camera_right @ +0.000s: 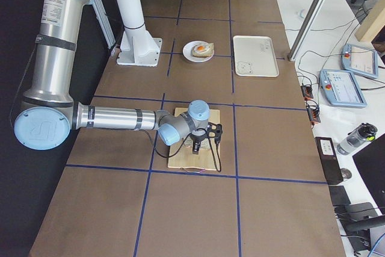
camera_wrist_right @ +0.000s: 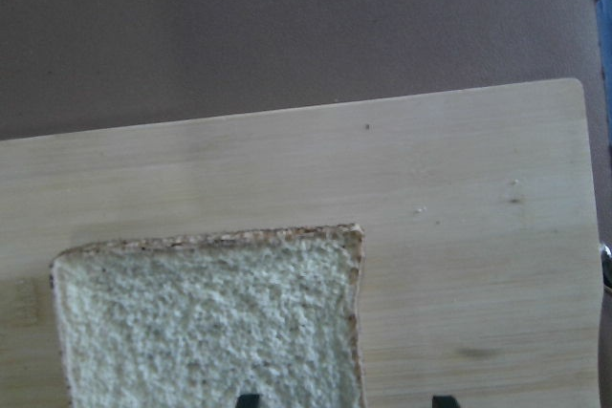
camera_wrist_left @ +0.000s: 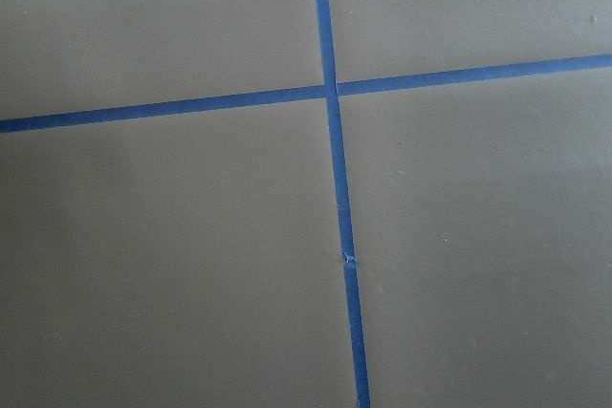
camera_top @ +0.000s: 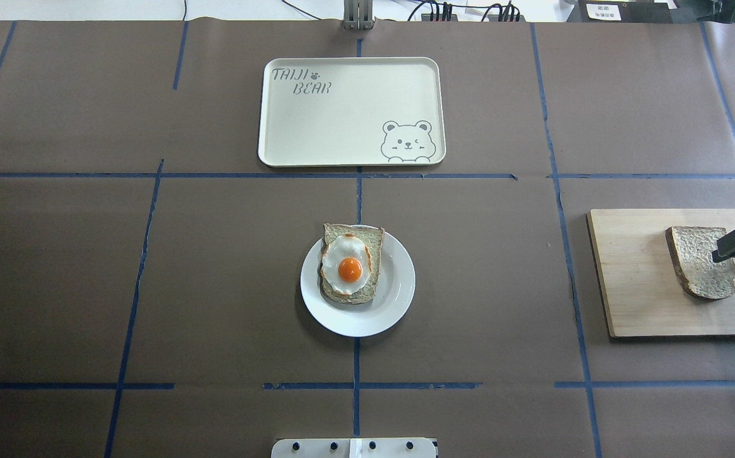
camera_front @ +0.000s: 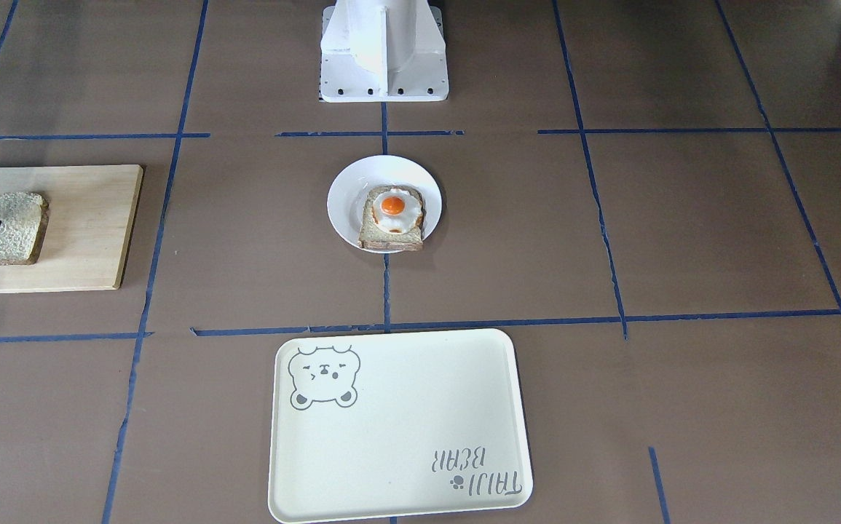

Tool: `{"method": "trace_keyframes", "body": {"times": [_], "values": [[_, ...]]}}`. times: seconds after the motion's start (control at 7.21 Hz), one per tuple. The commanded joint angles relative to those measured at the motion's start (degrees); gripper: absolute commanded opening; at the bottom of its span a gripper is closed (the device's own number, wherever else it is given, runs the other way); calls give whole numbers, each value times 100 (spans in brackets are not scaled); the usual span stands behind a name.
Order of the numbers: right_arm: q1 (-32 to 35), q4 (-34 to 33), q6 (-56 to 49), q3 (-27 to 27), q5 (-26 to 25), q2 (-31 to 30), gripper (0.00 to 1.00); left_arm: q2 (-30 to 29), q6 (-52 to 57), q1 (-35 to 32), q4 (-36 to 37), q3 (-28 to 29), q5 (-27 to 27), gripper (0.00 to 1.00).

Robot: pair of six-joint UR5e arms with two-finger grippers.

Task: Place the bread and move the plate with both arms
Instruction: 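Lower the right gripper onto the bread slice on the wooden board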

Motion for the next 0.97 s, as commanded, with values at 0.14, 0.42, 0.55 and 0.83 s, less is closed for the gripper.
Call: {"method": "trace_keyframes", "body": {"times": [0.14, 0.42, 0.55, 0.83], "values": [[-17, 0, 11, -98, -3, 0, 61, 0, 3, -4, 1, -2, -9, 100], [-25, -17, -7, -125, 58, 9, 60, 0, 12, 5, 1, 7, -9, 100], [-25, -18, 2, -125, 59, 0, 53, 0, 12, 5, 1, 7, -9, 100], [-25, -18, 11, -125, 59, 0, 27, 0, 12, 5, 1, 15, -9, 100]]}}
